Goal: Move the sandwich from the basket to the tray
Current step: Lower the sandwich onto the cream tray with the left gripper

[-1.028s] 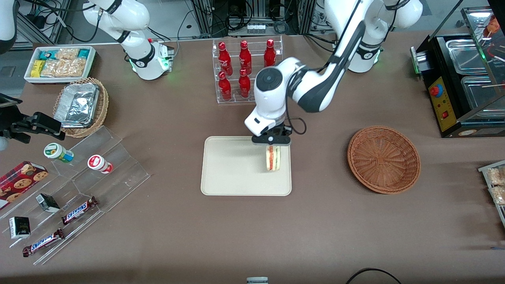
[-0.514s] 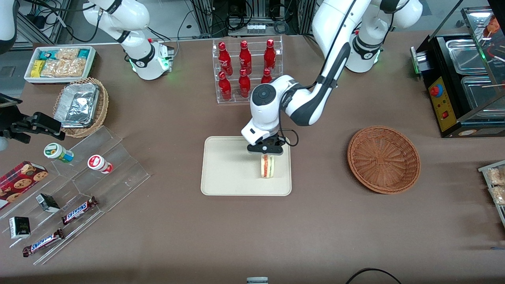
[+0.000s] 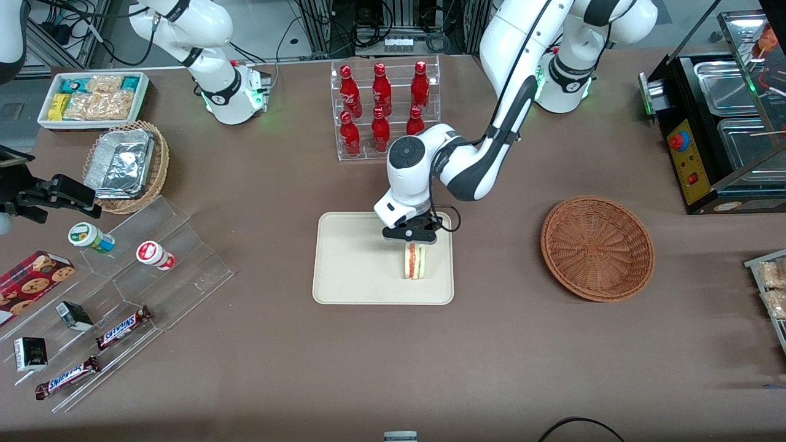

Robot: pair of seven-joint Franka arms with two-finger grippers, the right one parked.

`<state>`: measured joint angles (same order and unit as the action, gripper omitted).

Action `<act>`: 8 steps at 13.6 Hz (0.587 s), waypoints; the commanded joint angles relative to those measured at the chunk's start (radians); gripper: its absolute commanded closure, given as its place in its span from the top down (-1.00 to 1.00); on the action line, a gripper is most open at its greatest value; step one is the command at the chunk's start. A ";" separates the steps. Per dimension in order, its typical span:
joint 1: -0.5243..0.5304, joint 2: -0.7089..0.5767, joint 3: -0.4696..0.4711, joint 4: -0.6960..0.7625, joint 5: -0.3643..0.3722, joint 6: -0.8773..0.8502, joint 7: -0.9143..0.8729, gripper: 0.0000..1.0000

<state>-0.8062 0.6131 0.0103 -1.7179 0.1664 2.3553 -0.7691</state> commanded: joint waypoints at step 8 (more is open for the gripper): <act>0.001 0.001 0.017 0.024 0.015 -0.022 -0.079 1.00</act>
<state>-0.8047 0.6250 0.0227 -1.7155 0.1664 2.3558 -0.8168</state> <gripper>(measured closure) 0.410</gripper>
